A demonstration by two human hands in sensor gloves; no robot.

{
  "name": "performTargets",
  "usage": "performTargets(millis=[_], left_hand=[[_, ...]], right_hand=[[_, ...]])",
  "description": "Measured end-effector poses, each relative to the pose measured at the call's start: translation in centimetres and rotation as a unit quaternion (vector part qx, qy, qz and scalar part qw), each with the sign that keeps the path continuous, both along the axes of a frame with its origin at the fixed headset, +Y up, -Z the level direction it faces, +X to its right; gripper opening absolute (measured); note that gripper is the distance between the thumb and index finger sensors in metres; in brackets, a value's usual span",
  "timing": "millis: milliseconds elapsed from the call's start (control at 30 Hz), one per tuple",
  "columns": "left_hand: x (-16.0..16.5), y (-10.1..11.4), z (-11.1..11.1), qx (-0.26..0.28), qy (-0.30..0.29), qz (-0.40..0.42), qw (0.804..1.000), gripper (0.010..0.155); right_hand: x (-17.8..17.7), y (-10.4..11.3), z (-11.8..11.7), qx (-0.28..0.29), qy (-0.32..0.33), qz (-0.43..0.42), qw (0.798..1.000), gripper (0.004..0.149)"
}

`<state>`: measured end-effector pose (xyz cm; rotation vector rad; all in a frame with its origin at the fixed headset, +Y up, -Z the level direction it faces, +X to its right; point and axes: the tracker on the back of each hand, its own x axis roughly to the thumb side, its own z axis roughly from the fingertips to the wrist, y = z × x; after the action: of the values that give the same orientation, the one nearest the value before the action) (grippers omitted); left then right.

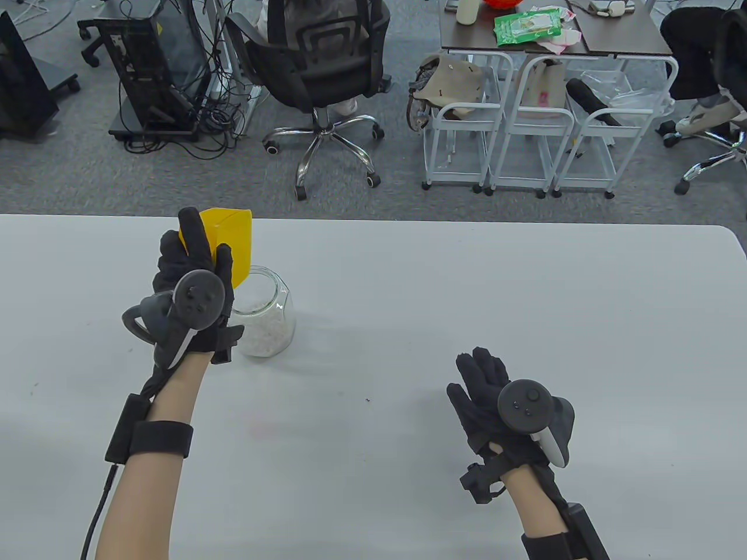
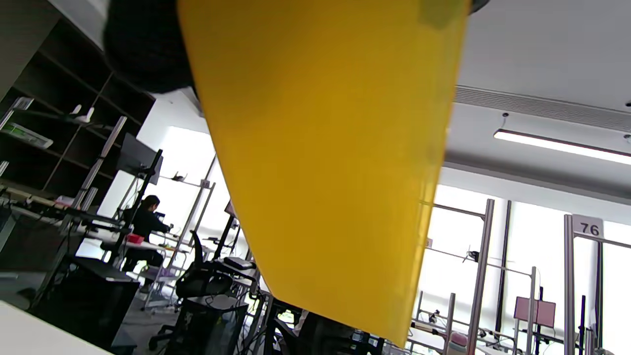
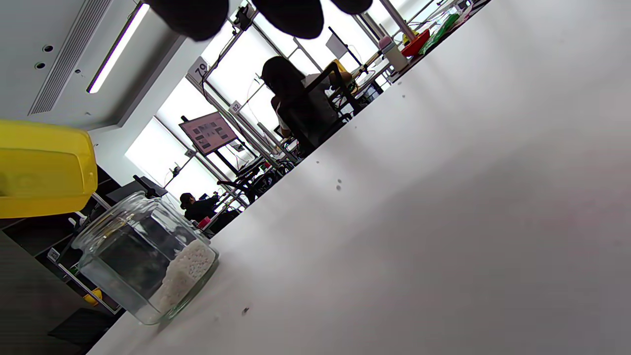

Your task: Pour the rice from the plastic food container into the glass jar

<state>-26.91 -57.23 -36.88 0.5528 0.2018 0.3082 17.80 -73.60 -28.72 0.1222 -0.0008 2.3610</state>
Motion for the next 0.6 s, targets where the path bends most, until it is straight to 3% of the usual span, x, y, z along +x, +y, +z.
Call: performTargets(millis=[133, 267, 600], left_hand=[[-0.9, -0.4, -0.1, -0.028, 0.001, 0.147, 0.989, 0.069], [-1.3, -1.1, 0.0, -0.054, -0.029, 0.301, 0.952, 0.068], [2.6, -2.2, 0.5, -0.115, -0.109, 0.326, 0.932, 0.064]], right_hand=[[0.0, 0.0, 0.0, -0.003, 0.001, -0.004, 1.0, 0.066], [0.0, 0.0, 0.0, -0.006, 0.001, -0.009, 1.0, 0.066], [0.3, 0.2, 0.0, -0.011, -0.004, -0.022, 1.0, 0.066]])
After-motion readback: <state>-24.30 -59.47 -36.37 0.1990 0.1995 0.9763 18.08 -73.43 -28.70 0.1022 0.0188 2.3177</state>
